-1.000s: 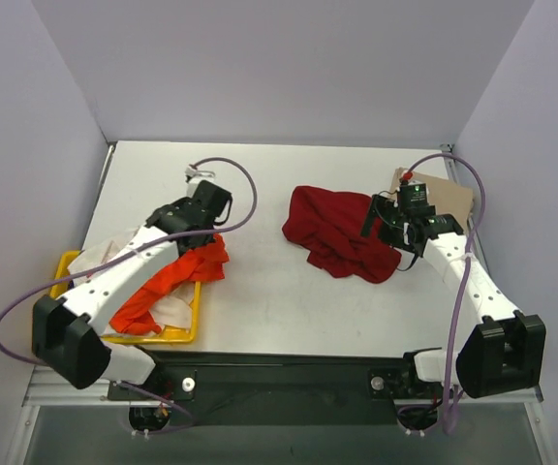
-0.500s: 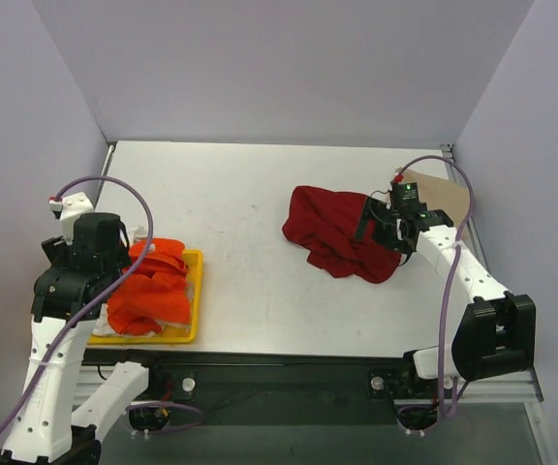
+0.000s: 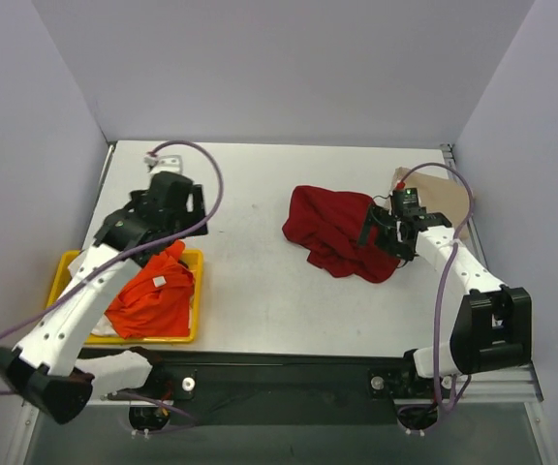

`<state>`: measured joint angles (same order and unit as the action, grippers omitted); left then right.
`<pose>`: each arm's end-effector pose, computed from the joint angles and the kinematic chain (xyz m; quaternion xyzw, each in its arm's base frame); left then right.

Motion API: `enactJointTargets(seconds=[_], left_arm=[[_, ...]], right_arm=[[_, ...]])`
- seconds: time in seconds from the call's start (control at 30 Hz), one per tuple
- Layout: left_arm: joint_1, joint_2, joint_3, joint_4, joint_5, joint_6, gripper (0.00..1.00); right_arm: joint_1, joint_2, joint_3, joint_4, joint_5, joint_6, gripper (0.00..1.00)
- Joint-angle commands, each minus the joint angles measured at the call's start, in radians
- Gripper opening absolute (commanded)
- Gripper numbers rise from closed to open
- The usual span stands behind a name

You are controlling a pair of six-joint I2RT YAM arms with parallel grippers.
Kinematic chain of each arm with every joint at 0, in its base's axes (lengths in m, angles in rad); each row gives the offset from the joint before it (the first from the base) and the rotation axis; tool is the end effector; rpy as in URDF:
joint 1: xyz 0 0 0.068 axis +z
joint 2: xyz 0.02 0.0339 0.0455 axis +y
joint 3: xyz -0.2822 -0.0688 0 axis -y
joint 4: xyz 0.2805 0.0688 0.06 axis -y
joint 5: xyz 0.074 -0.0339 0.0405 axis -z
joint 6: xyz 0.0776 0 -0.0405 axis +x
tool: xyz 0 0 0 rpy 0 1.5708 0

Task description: Fold and stack the t-shirts

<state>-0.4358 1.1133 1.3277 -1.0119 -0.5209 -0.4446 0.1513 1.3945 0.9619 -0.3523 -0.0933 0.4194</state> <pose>0.2478 -0.0728 0.3839 -0.1010 0.8945 0.0605 0.4313 0.3522 0.0610 0.2213 0.1056 0.9169 0.1490 0.3549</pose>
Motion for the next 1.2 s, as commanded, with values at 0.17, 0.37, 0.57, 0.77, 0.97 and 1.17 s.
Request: enactJointTargets(seconds=[0.17,0.37,0.57,0.77,0.97,1.17], left_arm=[[-0.196,0.344,0.048,0.568,0.354,-0.003,0.97],[-0.195,0.630,0.160,0.723,0.632,0.049,0.97],[-0.187,0.879,0.295,0.805,0.829,0.014,0.97],[-0.178,1.017,0.404,0.699,0.829,0.009,0.97],[-0.170,1.091,0.409,0.703,0.877,0.004,0.89],[-0.133,1.068,0.347,0.799,0.926,-0.049,0.00]], right_arm=[[-0.101,0.047,-0.069,-0.048,0.007,0.021,0.92],[-0.108,0.121,-0.074,-0.059,-0.017,0.015,0.89],[-0.113,0.198,-0.045,-0.086,-0.026,0.010,0.86],[-0.113,0.245,-0.019,-0.099,-0.037,0.009,0.85],[-0.113,0.297,0.015,-0.109,-0.074,0.001,0.60],[-0.111,0.242,0.069,-0.152,-0.072,-0.001,0.11]])
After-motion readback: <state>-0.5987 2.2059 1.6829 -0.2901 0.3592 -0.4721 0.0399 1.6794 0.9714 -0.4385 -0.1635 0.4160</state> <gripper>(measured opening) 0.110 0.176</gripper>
